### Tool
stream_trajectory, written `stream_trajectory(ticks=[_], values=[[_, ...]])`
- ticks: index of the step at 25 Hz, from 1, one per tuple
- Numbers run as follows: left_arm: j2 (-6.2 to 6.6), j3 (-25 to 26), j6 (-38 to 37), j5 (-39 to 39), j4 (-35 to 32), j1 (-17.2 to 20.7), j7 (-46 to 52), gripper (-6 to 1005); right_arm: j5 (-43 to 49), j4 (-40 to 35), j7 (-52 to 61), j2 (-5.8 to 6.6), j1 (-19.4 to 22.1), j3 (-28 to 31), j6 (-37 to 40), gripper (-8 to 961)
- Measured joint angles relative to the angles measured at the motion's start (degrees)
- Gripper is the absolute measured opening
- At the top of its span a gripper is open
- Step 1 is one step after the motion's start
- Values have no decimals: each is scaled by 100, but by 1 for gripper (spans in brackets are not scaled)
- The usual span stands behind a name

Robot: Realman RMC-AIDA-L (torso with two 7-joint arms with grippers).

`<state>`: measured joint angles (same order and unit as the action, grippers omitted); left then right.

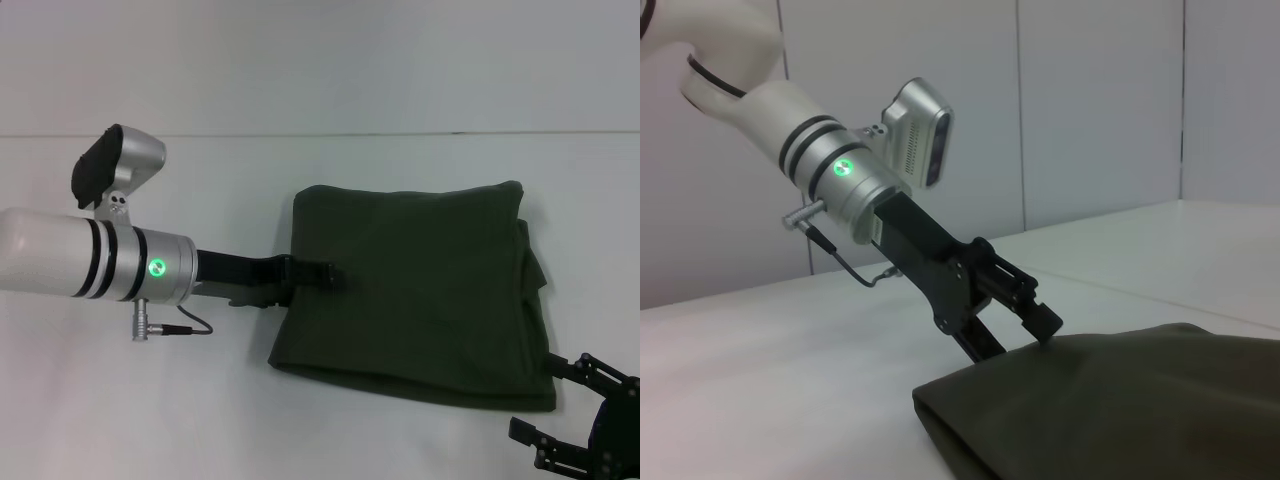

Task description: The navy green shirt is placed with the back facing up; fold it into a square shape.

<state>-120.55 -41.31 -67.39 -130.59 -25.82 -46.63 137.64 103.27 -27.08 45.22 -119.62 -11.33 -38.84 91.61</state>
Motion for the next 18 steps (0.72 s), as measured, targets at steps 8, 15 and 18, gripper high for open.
stream_trajectory(ticks=[8, 15, 18], values=[[-31, 6, 123, 20, 10, 35, -61, 777, 0, -14, 61, 0, -3, 22, 32, 900], [-56, 61, 201, 156, 20, 126, -476, 640, 0, -26, 124, 0, -45, 26, 69, 900], [-76, 62, 211, 318, 22, 192, -684, 510, 0, -30, 162, 0, -57, 26, 69, 900]])
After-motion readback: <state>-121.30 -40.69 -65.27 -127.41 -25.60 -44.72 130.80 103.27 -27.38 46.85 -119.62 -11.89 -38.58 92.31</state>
